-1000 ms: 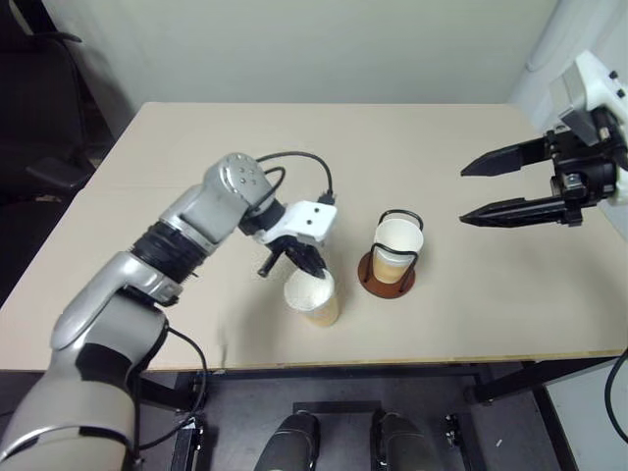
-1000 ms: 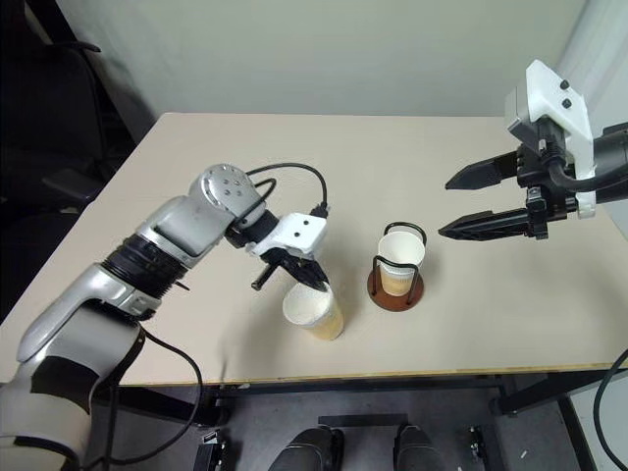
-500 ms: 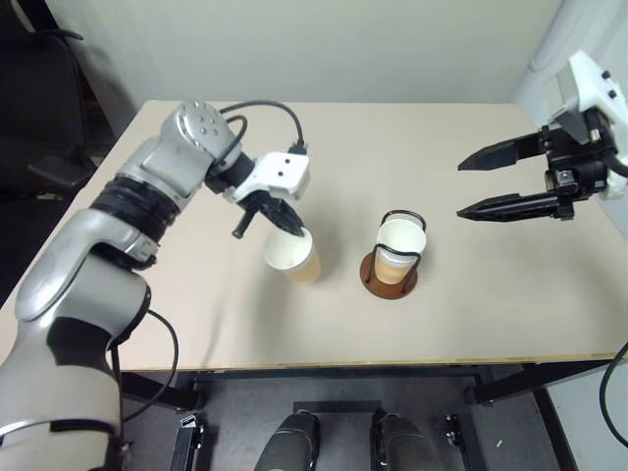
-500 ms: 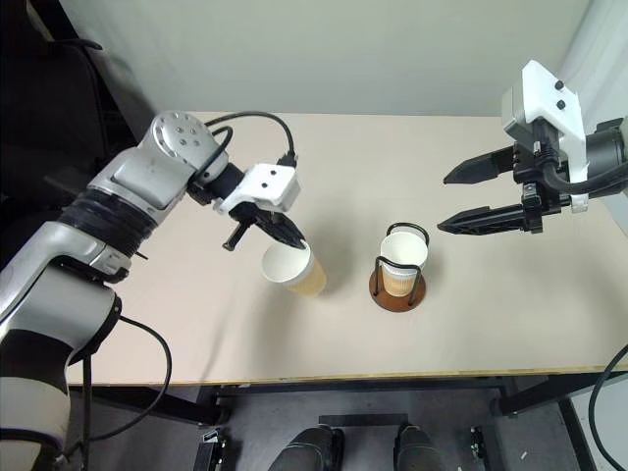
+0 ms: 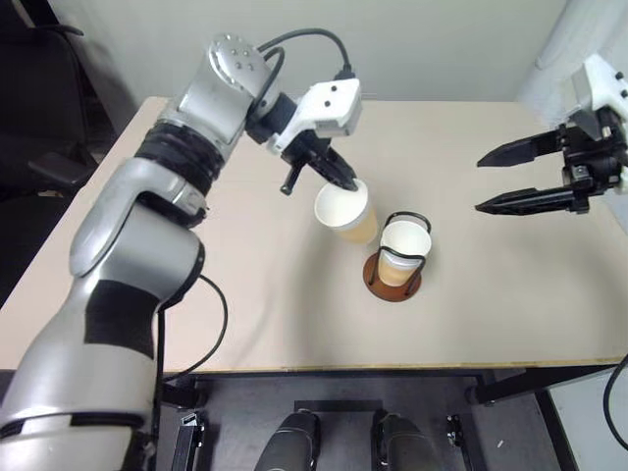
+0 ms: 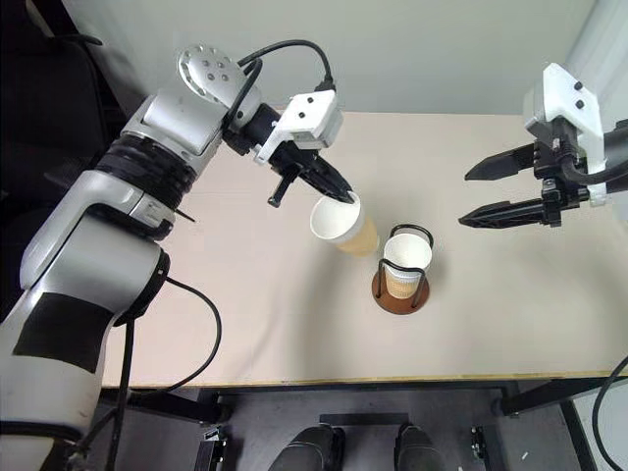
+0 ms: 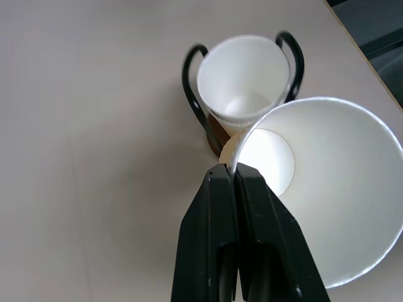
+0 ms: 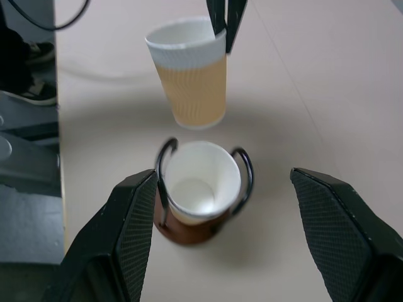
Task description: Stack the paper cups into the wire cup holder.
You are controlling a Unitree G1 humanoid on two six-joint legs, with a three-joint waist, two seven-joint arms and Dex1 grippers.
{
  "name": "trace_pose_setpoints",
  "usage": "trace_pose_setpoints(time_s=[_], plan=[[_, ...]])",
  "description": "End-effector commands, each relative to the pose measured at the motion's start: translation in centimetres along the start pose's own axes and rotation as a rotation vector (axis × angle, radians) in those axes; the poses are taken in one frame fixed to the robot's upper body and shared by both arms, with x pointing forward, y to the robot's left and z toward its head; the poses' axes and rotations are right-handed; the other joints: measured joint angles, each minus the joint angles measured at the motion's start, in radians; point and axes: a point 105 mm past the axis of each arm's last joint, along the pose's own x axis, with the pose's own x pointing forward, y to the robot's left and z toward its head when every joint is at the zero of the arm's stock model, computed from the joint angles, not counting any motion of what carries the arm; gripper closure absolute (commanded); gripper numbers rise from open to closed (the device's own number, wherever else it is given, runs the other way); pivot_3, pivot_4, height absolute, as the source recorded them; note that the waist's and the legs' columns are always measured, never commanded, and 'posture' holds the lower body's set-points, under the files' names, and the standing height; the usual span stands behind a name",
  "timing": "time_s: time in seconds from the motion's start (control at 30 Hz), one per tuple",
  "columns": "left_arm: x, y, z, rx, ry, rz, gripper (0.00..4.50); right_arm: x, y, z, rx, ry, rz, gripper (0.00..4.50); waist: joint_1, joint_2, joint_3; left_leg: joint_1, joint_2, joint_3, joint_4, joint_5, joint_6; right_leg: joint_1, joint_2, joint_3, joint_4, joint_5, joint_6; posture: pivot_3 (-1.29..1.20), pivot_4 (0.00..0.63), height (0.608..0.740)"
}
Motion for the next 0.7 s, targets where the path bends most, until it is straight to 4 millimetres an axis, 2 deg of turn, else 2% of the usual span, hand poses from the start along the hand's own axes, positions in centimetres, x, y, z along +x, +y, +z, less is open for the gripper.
trace_pose_setpoints(time_s=[0.03, 0.4, 0.7], plan=[[-1.0, 0.8, 2.8, 0.084, -0.029, 0.015, 4.45, -1.4, -0.2, -0.7, -0.02, 0.057, -0.034, 1.09, 0.001, 0.0, 0.0, 0.0, 0.0, 0.001, 0.0, 0.0, 0.0, 0.0, 0.001, -0.001, 0.0, 0.0, 0.0, 0.0, 0.15, 0.74], [0.1, 1.8, 5.2, 0.165, -0.015, 0.01, 4.45, -3.0, 0.1, -1.6, 0.015, 0.097, -0.075, 1.09, 0.002, 0.0, 0.0, 0.0, -0.001, 0.003, 0.005, -0.003, 0.0, 0.001, 0.0, 0.001, 0.0, -0.003, 0.005, 0.0, 0.15, 0.74], [1.3, 2.0, 6.8, 0.199, -0.04, -0.009, 4.45, -3.4, 0.1, -1.5, 0.016, 0.103, -0.088, 1.09, 0.003, 0.0, 0.0, 0.001, -0.001, 0.005, 0.006, -0.006, 0.004, 0.002, 0.001, 0.002, 0.001, -0.003, 0.007, 0.0, 0.15, 0.74]])
